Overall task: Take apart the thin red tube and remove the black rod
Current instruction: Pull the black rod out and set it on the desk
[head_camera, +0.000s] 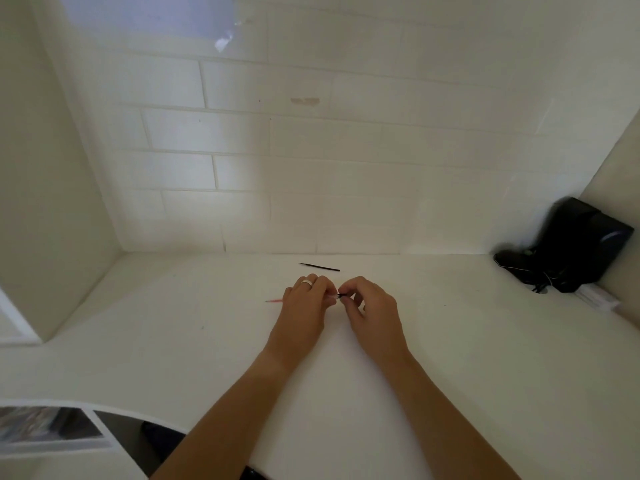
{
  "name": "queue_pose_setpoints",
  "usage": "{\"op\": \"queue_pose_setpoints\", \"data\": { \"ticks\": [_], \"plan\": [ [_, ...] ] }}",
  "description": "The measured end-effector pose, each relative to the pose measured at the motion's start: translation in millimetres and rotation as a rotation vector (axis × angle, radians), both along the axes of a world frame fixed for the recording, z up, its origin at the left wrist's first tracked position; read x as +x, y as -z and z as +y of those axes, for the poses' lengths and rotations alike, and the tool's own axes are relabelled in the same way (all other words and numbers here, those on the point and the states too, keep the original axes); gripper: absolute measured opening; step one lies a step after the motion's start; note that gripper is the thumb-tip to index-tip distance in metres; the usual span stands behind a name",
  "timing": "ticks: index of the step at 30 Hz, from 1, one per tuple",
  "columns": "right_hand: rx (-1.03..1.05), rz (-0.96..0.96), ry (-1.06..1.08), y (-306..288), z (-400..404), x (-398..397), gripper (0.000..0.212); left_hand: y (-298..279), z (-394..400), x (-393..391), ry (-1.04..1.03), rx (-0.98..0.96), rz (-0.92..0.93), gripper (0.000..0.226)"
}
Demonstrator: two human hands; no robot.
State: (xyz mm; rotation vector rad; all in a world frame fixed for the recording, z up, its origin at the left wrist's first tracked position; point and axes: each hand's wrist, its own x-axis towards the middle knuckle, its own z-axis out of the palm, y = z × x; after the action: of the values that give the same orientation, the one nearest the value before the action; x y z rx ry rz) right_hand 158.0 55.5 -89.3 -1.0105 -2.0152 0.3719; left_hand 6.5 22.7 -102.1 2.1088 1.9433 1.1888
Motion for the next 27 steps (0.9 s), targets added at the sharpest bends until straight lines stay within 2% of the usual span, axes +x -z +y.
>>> {"op": "queue_pose_setpoints", "data": {
  "ticks": [10,27],
  "plan": [
    [-0.03,0.098,-0.01,-3.1,-1.9,1.2,0.016,-4.9,-3.2,0.1,-0.03,0.02,0.005,0.016],
    [-0.087,0.123,-0.068,-9.4,-8.0,2.1,0.016,-6.3,-4.8,0.6,0.056,0.061,-0.03,0.01]
  ]
}}
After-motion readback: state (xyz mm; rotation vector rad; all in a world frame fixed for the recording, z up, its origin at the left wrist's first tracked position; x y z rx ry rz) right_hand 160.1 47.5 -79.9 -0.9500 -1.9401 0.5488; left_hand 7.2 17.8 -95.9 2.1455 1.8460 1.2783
